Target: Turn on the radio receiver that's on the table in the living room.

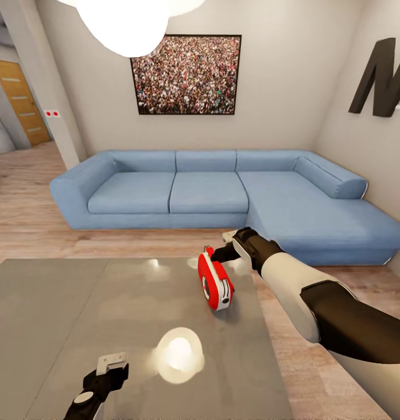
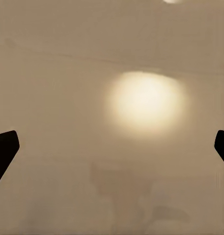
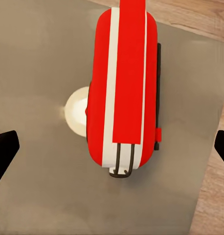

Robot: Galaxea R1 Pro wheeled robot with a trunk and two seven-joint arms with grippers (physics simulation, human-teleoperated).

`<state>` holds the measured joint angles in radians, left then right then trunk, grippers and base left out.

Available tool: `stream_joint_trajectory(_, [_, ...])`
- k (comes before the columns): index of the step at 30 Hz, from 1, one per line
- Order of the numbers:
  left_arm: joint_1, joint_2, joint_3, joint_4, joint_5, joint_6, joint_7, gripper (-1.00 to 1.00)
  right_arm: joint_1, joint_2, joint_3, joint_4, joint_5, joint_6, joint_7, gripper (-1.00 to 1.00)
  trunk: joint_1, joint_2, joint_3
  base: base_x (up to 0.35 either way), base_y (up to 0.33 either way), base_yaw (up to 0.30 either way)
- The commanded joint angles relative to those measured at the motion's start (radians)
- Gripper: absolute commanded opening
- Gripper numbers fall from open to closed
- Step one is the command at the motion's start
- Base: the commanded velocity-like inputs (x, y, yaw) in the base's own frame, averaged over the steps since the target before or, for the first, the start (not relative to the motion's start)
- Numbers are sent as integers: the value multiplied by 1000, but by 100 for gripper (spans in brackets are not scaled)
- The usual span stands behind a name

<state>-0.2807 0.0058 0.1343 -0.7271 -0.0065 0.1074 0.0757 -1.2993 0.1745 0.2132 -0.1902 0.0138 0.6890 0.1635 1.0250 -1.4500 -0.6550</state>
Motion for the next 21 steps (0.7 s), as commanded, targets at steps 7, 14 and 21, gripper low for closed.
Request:
stream_joint_trajectory(7, [0,2,1,0,10,4,-8,100,0,0,0,0,0,0,1,100,0,0,-11,0,0,0])
stream_joint_trajectory(14, [0,1,2,-1,12,3,-8,100,0,0,0,0,0,0,1,100,0,0,-23,0,0,0])
stream_joint_trajectory(21, [0,-3,2,-2,14,1,-8,100,0,0,0,0,0,0,2,100,0,0,-34,0,0,0])
